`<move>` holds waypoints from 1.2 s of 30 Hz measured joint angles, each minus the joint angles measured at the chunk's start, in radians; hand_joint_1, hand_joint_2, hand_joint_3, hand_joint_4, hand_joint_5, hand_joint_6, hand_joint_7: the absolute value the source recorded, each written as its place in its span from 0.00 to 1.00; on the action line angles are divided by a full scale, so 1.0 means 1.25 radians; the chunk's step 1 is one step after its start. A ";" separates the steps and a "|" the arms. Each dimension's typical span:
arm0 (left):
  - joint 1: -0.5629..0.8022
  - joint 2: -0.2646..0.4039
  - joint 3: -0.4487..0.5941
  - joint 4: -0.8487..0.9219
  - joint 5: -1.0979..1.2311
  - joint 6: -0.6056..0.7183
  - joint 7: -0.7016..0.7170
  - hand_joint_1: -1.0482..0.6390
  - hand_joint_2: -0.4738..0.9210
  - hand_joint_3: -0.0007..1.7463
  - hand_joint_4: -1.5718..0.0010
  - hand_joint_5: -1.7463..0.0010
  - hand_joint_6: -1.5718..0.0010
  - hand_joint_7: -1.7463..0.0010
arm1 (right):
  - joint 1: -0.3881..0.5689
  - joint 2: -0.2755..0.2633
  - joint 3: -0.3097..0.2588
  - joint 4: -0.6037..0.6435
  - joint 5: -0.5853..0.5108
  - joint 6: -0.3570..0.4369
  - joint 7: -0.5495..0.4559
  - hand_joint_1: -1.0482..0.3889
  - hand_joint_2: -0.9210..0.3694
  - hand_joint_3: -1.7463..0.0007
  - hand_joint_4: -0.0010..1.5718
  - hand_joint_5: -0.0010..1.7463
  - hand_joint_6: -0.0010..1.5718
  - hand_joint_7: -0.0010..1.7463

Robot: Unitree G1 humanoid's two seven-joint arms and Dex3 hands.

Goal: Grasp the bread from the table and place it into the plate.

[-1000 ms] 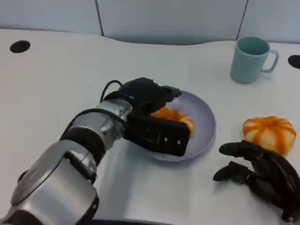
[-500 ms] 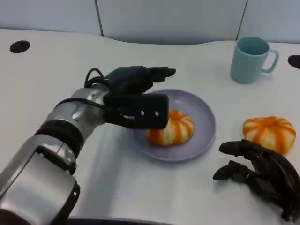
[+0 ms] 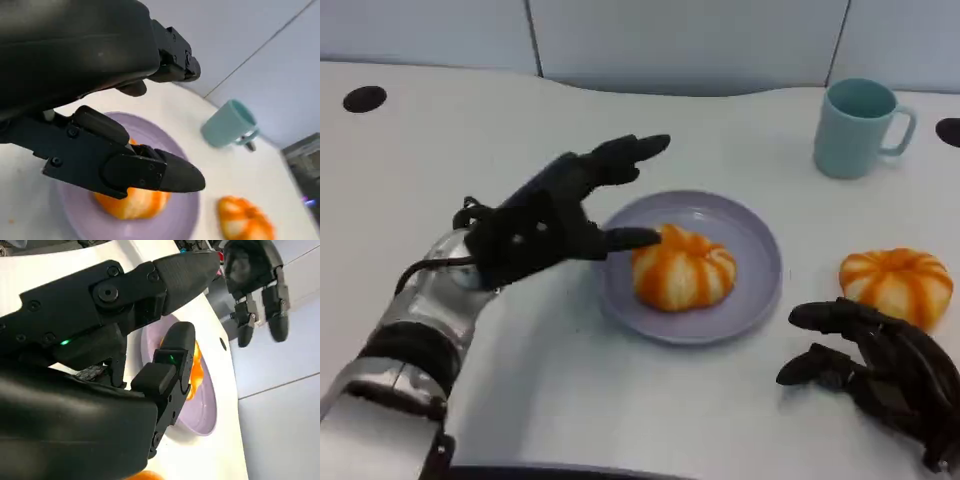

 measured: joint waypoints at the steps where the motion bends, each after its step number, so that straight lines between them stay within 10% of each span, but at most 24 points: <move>1: 0.011 -0.001 0.021 -0.008 -0.031 -0.002 -0.024 0.19 1.00 0.20 0.97 0.58 0.80 0.96 | 0.000 0.000 0.000 0.000 0.000 0.000 0.001 0.46 0.00 0.94 0.43 0.62 0.51 0.33; 16: 0.144 -0.045 0.259 -0.124 -0.398 0.191 -0.378 0.16 1.00 0.18 0.83 0.63 0.74 0.97 | -0.002 -0.002 -0.004 0.003 0.000 0.004 0.012 0.44 0.00 0.95 0.42 0.63 0.51 0.34; 36: 0.393 -0.051 0.335 -0.393 -0.521 0.495 -0.397 0.20 1.00 0.16 0.78 0.46 0.63 0.98 | 0.010 -0.005 0.003 -0.025 -0.004 0.021 -0.005 0.47 0.00 0.93 0.41 0.64 0.49 0.35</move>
